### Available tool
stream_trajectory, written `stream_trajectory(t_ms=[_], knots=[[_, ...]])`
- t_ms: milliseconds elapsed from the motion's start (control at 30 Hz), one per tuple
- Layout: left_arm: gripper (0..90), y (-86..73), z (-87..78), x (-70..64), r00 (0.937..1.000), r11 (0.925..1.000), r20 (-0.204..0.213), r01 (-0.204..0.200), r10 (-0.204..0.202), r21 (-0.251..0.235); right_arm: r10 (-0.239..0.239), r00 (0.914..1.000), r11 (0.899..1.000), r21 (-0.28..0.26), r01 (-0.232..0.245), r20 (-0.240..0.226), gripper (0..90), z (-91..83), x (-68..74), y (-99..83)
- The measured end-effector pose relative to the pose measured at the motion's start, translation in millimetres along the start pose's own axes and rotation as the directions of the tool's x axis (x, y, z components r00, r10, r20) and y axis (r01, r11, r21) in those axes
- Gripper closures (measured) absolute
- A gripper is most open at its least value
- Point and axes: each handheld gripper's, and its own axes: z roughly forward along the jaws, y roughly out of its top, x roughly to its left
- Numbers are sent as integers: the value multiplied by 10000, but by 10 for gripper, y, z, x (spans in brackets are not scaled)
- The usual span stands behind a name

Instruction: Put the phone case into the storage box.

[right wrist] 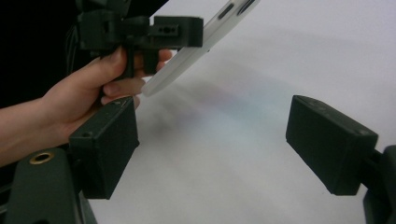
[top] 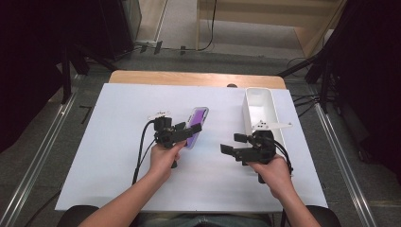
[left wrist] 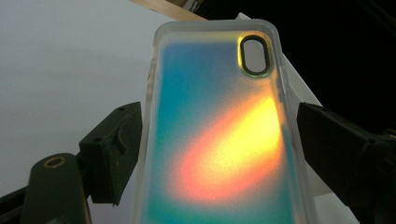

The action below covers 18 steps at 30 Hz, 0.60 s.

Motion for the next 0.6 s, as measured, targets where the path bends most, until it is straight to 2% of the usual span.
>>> stream_trajectory(t_ms=[133, 300, 367, 433, 533, 600], knots=[[168, -29, -20, -20, 9999, 9997, -136, -88, 85, -228, 159, 9996, 9999, -42, -158, 244, 155, 27, -14, 88], [168, -95, -14, -12, 9987, 9986, 209, 470, -465, -261, 127, 9982, 9999, -51, -124, 582, 154, 68, -14, 158], [168, -123, -13, -31, 9993, 9990, 105, 359, -356, -257, 136, 9987, 9999, -54, -133, 498, 154, 81, -10, 186], [168, -145, -6, -44, 9995, 9991, 57, 311, -310, -278, -93, 9989, 10000, 31, 92, 466, 155, 94, -13, 214], [168, -165, -5, -66, 9999, 9991, -66, 89, -92, -406, 126, 9989, 9999, 67, -129, 452, 155, 118, -42, 267], [168, -171, 8, -65, 10000, 9995, 24, 38, -37, -327, 203, 9984, 9997, 87, -208, 526, 155, 134, -57, 304]])
